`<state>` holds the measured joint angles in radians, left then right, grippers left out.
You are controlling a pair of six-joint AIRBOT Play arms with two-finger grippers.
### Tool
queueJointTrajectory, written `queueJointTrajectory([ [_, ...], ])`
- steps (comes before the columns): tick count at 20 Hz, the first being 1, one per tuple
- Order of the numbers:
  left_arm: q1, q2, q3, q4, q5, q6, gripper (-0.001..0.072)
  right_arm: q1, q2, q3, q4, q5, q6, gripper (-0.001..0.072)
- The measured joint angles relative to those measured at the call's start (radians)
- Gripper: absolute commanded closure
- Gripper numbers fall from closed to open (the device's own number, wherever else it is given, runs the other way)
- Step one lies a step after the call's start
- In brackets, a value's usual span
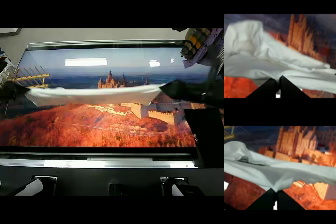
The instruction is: Fold the clothes and pants, and hang the long-sleeved shirts on hangers.
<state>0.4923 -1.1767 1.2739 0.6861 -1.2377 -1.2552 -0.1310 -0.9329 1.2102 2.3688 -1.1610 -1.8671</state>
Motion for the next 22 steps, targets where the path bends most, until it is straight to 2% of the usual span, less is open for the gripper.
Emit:
queueJointTrajectory([
  [5,-0.021,0.232,0.291,0.111,-0.031,-0.158,0.0689,0.000,0.201,0.252,-0.020,-0.079,0.082,0.0680],
  [9,-0.025,0.437,0.379,0.294,-0.041,-0.322,0.0689,0.000,0.338,0.371,-0.095,-0.027,0.241,0.0680],
  [12,-0.026,0.516,0.396,0.414,-0.050,-0.400,0.0689,0.000,0.354,0.408,-0.140,0.017,0.339,0.0680],
  [15,-0.026,0.505,0.368,0.457,-0.088,-0.417,0.0689,0.000,0.282,0.420,-0.185,-0.005,0.409,0.0680],
  [17,-0.027,0.448,0.316,0.436,-0.103,-0.382,0.0689,0.000,0.185,0.425,-0.217,-0.048,0.435,0.0680],
  [22,-0.106,0.146,0.165,0.402,-0.064,-0.274,0.0690,0.002,-0.183,0.427,-0.285,-0.147,0.435,0.0679],
])
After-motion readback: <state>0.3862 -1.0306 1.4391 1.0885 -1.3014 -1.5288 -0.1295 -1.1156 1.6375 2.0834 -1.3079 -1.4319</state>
